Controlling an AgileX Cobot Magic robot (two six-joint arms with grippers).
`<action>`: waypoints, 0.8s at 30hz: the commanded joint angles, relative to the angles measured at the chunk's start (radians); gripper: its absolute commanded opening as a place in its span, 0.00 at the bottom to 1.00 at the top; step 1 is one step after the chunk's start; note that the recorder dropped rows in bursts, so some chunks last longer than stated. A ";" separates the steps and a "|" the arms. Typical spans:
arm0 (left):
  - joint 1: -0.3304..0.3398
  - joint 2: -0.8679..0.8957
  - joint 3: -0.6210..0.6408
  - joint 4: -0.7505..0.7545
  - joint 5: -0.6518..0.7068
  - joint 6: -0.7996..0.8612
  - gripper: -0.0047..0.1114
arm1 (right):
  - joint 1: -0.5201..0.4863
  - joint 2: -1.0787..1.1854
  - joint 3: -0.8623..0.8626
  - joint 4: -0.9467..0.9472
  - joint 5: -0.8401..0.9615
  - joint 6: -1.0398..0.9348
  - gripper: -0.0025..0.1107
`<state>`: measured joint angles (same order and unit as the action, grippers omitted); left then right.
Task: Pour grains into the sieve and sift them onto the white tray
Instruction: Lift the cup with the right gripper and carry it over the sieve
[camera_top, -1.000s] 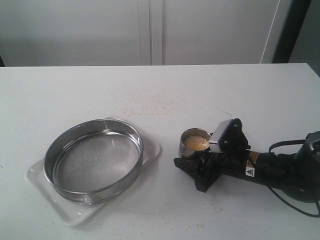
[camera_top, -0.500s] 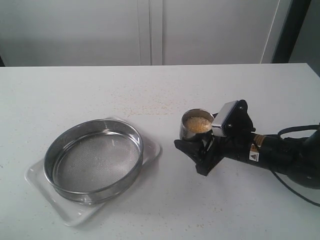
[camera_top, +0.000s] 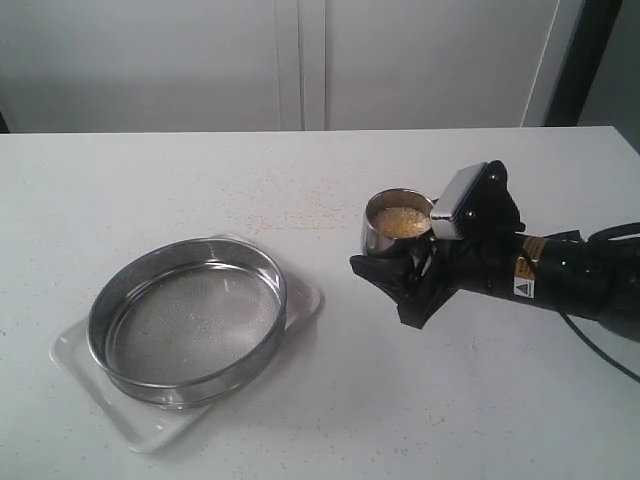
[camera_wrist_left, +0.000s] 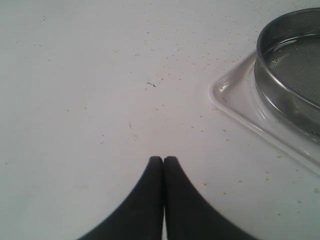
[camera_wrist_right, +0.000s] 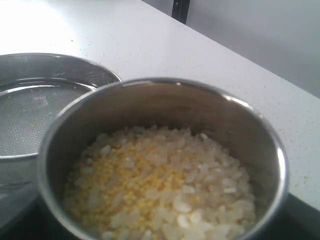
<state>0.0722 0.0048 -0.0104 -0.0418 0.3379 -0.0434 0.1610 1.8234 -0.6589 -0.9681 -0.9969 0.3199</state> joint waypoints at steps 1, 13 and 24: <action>-0.005 -0.005 0.010 -0.010 0.017 0.003 0.04 | 0.031 -0.069 -0.008 -0.020 0.022 0.056 0.02; -0.005 -0.005 0.010 -0.010 0.017 0.003 0.04 | 0.304 -0.134 -0.191 -0.039 0.281 0.228 0.02; -0.005 -0.005 0.010 -0.010 0.017 0.003 0.04 | 0.470 -0.134 -0.331 -0.041 0.641 0.241 0.02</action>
<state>0.0722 0.0048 -0.0104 -0.0418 0.3379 -0.0434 0.6105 1.7037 -0.9685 -1.0175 -0.4078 0.5558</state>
